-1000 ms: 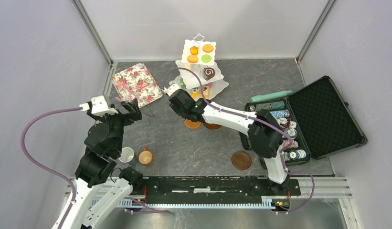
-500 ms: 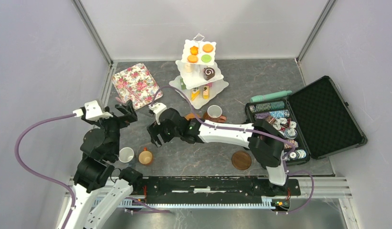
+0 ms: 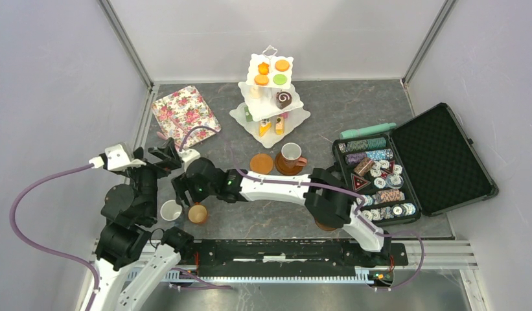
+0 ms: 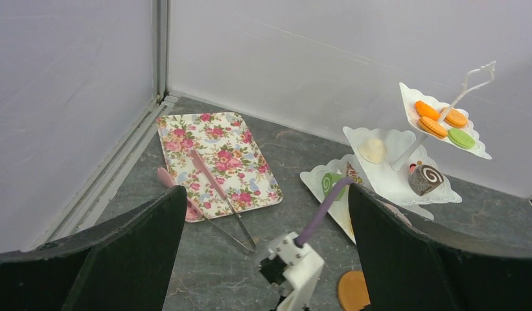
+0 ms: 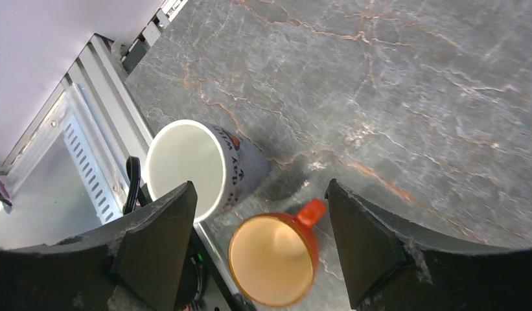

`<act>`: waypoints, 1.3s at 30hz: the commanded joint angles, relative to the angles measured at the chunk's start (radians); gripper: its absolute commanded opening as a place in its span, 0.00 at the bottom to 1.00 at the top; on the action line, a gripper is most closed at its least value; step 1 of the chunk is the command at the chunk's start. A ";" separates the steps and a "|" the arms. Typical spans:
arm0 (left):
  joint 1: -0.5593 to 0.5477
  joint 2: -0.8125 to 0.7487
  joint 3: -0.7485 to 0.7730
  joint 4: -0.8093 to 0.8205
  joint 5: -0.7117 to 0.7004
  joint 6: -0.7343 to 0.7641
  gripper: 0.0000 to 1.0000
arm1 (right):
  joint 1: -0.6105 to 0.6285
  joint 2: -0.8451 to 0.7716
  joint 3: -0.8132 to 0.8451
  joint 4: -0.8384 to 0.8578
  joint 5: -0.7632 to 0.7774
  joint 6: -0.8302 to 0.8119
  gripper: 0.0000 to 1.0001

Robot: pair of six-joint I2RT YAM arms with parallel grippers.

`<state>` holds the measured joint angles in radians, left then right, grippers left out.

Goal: Serve the afternoon tea

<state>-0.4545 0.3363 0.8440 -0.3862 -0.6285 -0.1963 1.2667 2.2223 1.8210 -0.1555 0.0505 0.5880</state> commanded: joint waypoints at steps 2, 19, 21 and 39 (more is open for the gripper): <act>0.007 -0.023 -0.002 0.040 -0.028 -0.025 1.00 | 0.026 0.099 0.158 -0.053 0.047 0.010 0.79; 0.007 -0.031 -0.003 0.040 -0.033 -0.025 1.00 | 0.069 0.200 0.285 -0.064 0.194 -0.055 0.35; 0.007 -0.031 -0.003 0.040 -0.033 -0.025 1.00 | 0.069 0.198 0.284 -0.055 0.195 -0.054 0.31; 0.006 -0.021 -0.004 0.040 -0.045 -0.020 1.00 | -0.025 0.068 0.181 0.147 0.116 0.031 0.00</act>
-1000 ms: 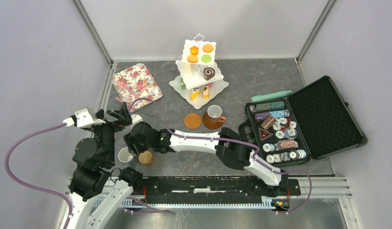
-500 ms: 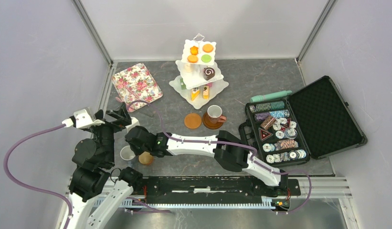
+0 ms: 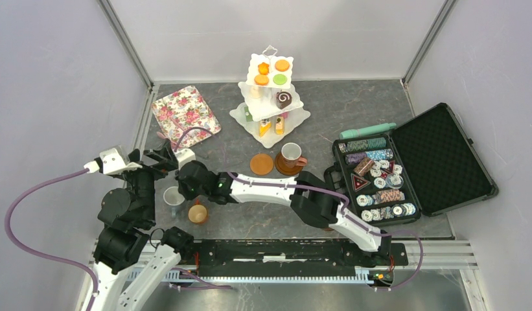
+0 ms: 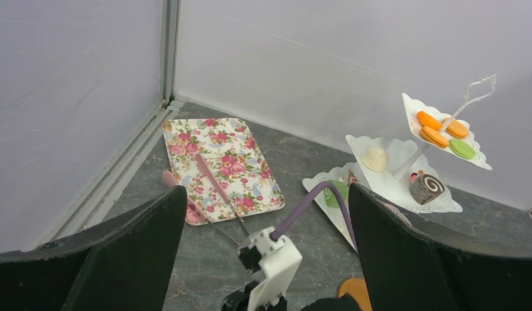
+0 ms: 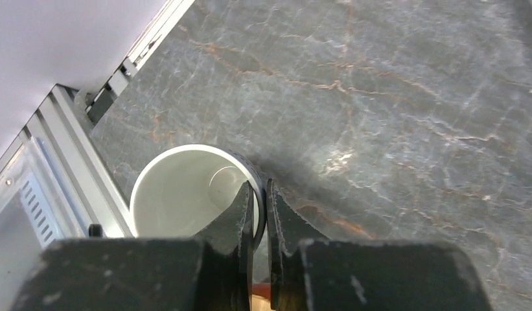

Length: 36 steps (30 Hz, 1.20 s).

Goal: Serve the afternoon tea

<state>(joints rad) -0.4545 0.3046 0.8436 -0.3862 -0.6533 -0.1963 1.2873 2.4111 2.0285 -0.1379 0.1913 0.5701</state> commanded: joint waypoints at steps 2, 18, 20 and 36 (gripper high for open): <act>0.007 0.012 -0.005 0.040 -0.020 -0.020 1.00 | -0.069 -0.160 -0.064 0.130 -0.033 0.061 0.00; 0.007 0.051 -0.006 0.044 0.000 -0.022 1.00 | -0.301 -0.632 -0.550 -0.047 0.127 -0.169 0.00; 0.007 0.060 -0.006 0.044 0.001 -0.022 1.00 | -0.324 -0.645 -0.555 -0.098 0.153 -0.205 0.00; 0.010 0.092 -0.006 0.050 0.006 -0.018 1.00 | -0.452 -0.532 -0.505 -0.197 0.050 -0.353 0.00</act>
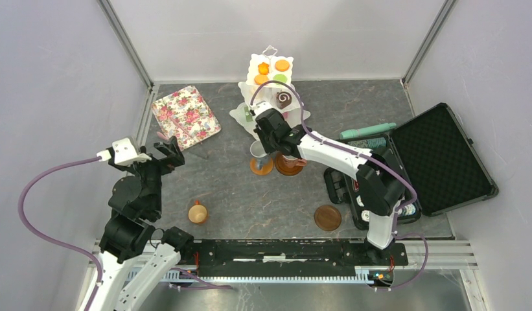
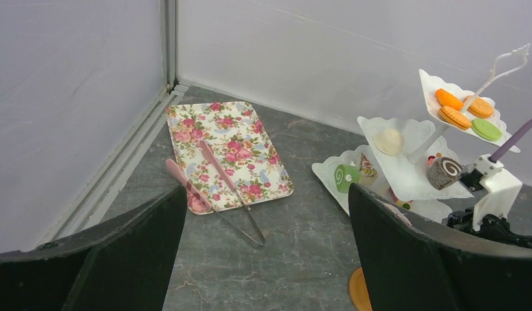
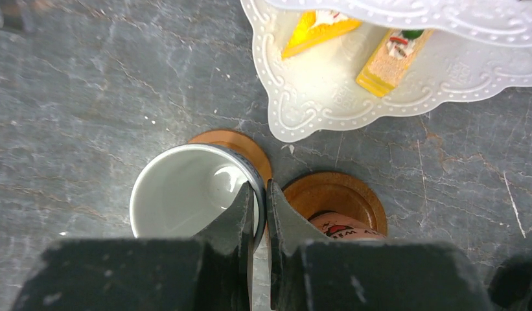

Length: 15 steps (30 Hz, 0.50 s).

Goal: Serve the afternoon tea

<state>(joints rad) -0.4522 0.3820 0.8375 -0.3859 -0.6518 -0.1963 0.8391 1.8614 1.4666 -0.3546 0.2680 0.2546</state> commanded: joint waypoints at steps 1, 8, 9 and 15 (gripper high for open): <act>0.009 0.014 0.001 0.050 0.004 -0.018 1.00 | -0.003 0.021 0.052 0.026 -0.033 -0.042 0.00; 0.010 0.012 0.000 0.051 0.006 -0.018 1.00 | -0.003 0.039 0.035 0.048 -0.053 -0.049 0.00; 0.010 0.011 0.000 0.051 0.006 -0.018 1.00 | -0.004 0.039 0.027 0.056 -0.053 -0.048 0.00; 0.010 0.011 0.000 0.052 0.009 -0.018 1.00 | -0.004 0.030 -0.008 0.086 -0.059 -0.048 0.00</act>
<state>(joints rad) -0.4488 0.3874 0.8375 -0.3859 -0.6491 -0.1963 0.8349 1.9110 1.4666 -0.3531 0.2203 0.2115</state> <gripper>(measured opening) 0.996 0.115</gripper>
